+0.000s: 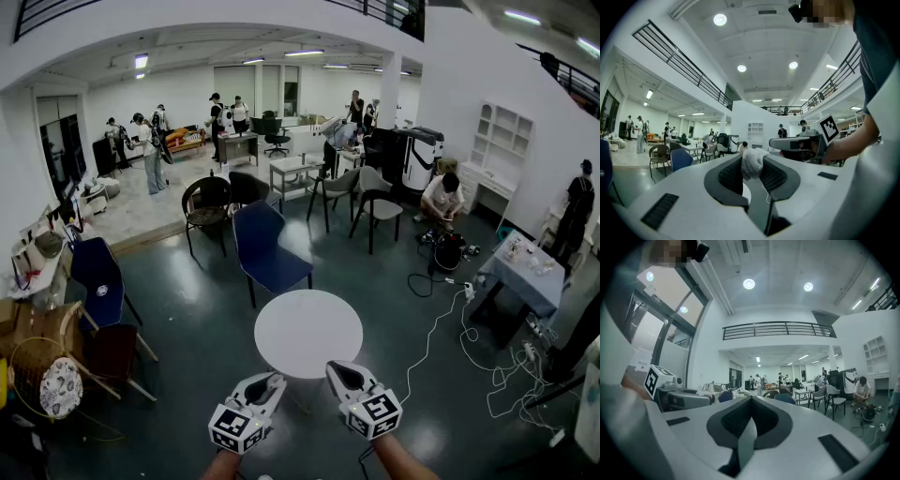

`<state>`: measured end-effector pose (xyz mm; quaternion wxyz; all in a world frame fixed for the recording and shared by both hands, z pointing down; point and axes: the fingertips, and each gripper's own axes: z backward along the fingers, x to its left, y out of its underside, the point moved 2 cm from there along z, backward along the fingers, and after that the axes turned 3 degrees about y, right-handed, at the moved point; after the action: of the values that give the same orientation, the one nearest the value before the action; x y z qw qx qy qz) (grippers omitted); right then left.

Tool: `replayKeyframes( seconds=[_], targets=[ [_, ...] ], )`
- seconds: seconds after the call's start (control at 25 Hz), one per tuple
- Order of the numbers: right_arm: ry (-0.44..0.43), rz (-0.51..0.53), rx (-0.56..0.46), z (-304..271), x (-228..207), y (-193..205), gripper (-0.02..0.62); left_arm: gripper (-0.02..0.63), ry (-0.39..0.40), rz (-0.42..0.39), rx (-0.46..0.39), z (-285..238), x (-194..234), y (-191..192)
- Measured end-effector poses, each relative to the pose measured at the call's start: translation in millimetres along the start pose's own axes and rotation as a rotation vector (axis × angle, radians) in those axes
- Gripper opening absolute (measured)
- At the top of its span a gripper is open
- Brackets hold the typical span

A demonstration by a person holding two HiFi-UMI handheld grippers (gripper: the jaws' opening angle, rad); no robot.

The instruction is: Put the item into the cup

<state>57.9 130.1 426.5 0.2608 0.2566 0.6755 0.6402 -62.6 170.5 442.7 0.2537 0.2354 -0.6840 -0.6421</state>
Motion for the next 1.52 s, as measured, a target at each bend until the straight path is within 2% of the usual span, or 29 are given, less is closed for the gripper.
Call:
replayKeyframes(
  seconds=[0.68, 1.08, 1.52],
  targets=[
    [-0.046, 0.008, -0.025, 30, -29, 8, 0.009, 0.088, -0.010, 0.020, -0.003, -33, -34, 9],
    [-0.049, 0.001, -0.017, 52, -57, 28, 0.011, 0.087, -0.022, 0.038, 0.009, -55, -59, 29],
    [-0.051, -0.009, -0.005, 41, -64, 37, 0.009, 0.089, -0.046, 0.048, 0.010, -56, -46, 32]
  ],
)
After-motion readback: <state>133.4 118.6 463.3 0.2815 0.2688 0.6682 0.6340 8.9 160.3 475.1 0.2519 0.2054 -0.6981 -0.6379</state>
